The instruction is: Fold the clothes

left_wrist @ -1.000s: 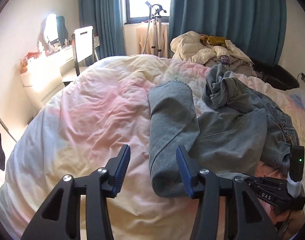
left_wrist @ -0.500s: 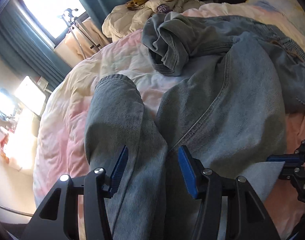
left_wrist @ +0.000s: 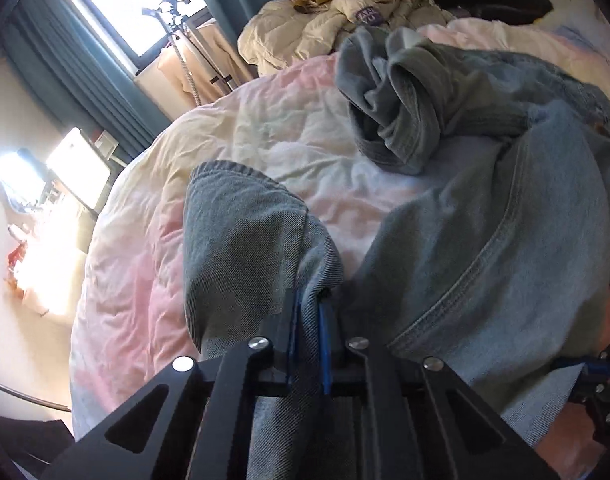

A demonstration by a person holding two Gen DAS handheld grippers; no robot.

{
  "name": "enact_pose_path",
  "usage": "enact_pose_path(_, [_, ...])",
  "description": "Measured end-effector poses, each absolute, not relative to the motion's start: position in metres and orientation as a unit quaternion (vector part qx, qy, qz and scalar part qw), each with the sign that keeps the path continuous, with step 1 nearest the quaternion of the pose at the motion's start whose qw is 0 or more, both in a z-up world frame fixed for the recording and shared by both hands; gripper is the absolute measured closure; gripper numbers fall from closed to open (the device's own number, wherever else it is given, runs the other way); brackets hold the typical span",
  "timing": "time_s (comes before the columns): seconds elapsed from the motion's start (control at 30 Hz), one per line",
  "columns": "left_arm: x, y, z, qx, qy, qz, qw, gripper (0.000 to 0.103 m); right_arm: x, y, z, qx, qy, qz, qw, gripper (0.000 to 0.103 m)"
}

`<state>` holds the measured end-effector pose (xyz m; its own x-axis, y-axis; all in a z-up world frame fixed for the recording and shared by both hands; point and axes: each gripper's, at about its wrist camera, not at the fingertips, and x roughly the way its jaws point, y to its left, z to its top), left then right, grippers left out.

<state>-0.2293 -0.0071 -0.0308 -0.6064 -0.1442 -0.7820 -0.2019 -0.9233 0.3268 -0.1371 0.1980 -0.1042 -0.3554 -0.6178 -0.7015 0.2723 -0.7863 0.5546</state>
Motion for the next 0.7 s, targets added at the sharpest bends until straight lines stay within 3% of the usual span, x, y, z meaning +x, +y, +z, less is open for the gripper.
enact_pose_path(0.4, [-0.186,-0.138,0.061,-0.32,-0.007,0.943,-0.095,0.097,-0.129,0.19,-0.102,0.491,-0.148,-0.814,0.274,0.093])
enact_pose_path(0.53, [-0.155,-0.196,0.053,-0.308,-0.081,0.936,-0.149,0.1,-0.128,0.19,-0.102,0.492,-0.147,-0.813,0.274,0.093])
enact_pose_path(0.7, [-0.128,-0.263,0.005,-0.336,-0.185,0.901,-0.201,0.1,-0.126,0.189,-0.102,0.494,-0.145,-0.812,0.274,0.093])
